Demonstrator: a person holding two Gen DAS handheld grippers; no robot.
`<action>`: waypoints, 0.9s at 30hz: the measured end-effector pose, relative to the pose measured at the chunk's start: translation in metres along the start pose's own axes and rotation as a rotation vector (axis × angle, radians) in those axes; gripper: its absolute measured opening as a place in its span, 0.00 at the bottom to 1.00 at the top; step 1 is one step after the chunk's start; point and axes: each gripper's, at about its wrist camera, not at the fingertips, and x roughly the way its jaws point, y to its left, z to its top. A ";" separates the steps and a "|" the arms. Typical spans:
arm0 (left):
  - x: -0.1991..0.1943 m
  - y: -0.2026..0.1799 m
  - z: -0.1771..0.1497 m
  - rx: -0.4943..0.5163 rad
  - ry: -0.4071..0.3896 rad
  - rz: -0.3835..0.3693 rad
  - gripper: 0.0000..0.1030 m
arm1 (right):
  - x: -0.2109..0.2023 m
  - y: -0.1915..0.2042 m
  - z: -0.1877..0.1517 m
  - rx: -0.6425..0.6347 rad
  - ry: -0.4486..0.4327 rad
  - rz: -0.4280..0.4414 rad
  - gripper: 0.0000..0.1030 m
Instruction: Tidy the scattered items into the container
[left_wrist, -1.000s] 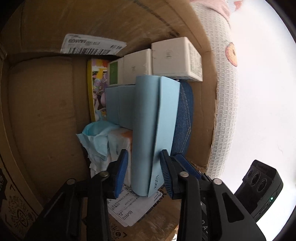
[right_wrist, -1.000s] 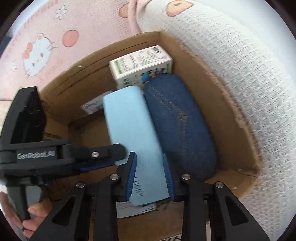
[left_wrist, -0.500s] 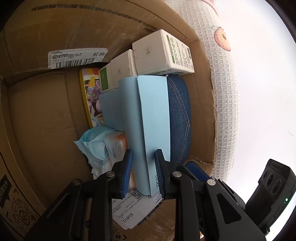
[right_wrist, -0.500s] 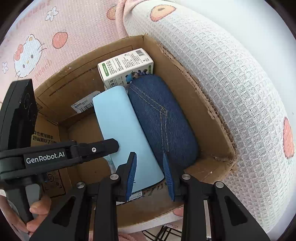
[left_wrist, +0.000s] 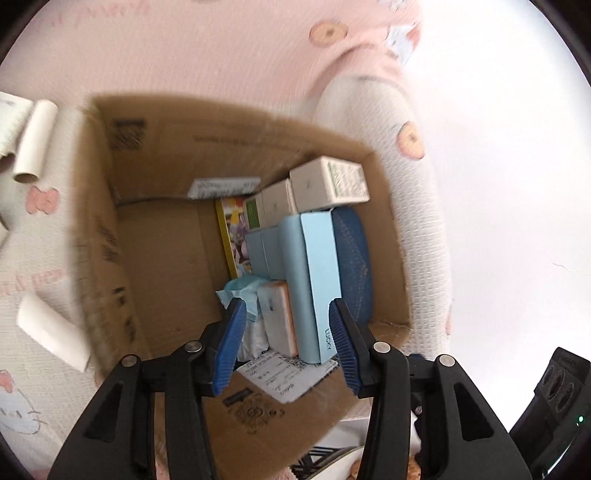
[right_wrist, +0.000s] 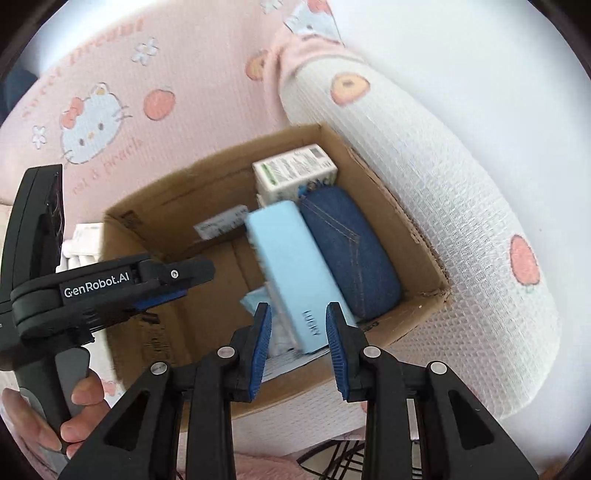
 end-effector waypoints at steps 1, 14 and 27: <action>-0.018 -0.003 -0.042 0.009 -0.019 0.015 0.55 | -0.007 0.006 -0.002 -0.007 -0.008 -0.003 0.26; -0.055 0.064 -0.099 0.256 -0.215 0.031 0.64 | -0.058 0.086 -0.048 -0.038 -0.116 -0.061 0.26; -0.124 0.055 -0.142 0.678 -0.397 0.242 0.68 | -0.079 0.103 -0.076 0.221 -0.195 -0.119 0.50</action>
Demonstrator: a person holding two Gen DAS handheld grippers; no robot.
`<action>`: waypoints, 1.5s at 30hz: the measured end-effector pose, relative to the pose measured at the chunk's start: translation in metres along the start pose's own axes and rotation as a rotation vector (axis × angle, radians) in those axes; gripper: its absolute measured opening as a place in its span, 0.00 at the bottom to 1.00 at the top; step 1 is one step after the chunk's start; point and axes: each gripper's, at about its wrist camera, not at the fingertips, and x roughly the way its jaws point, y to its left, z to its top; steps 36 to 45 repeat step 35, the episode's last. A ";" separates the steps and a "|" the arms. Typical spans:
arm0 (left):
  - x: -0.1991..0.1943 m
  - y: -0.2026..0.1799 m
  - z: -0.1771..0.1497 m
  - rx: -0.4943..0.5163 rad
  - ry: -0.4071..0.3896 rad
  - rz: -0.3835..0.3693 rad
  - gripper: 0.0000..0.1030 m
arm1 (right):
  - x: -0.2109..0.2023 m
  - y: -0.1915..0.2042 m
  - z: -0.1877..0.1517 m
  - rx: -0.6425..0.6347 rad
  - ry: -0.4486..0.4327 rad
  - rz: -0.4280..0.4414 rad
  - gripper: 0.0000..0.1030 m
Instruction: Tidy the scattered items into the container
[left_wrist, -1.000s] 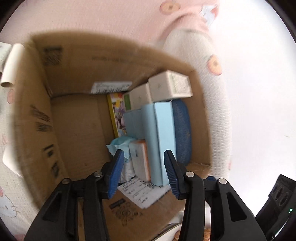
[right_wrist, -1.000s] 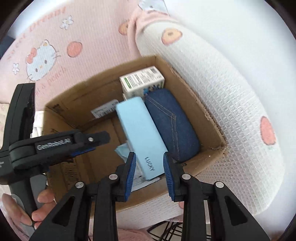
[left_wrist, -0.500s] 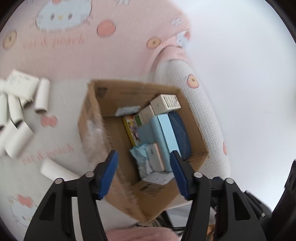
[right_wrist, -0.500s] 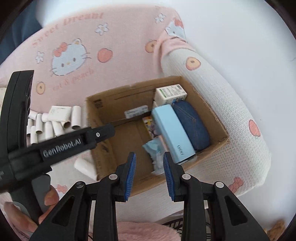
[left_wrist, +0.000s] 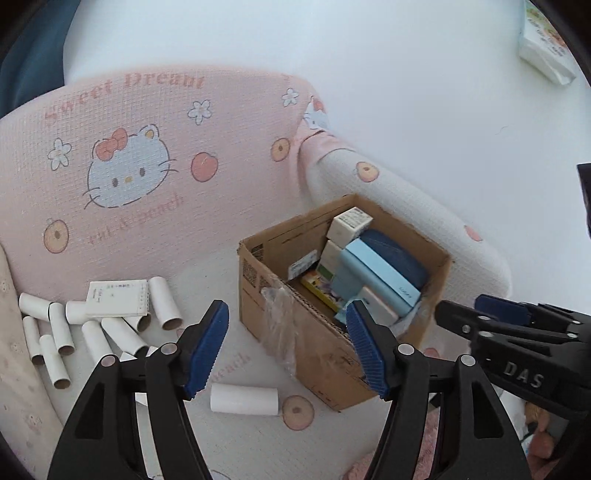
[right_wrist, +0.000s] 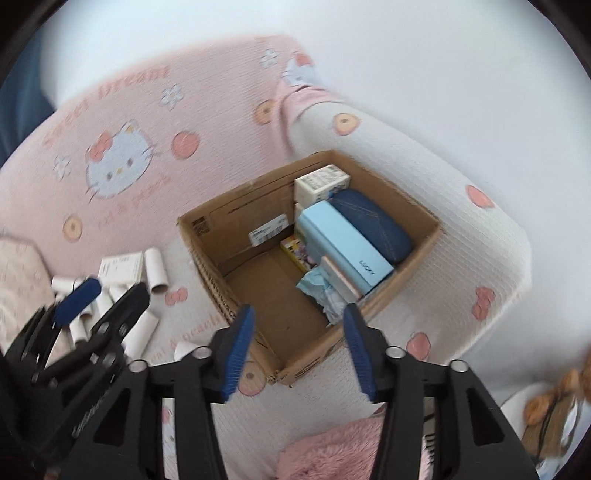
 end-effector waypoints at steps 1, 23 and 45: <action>-0.005 -0.004 0.000 0.033 -0.015 0.015 0.68 | -0.004 0.001 -0.001 0.012 -0.007 0.001 0.51; -0.067 -0.013 0.000 0.180 -0.115 0.111 0.70 | -0.067 0.000 -0.041 0.086 -0.126 -0.047 0.86; -0.069 -0.025 0.000 0.203 -0.112 0.128 0.70 | -0.072 -0.012 -0.043 0.122 -0.124 -0.019 0.86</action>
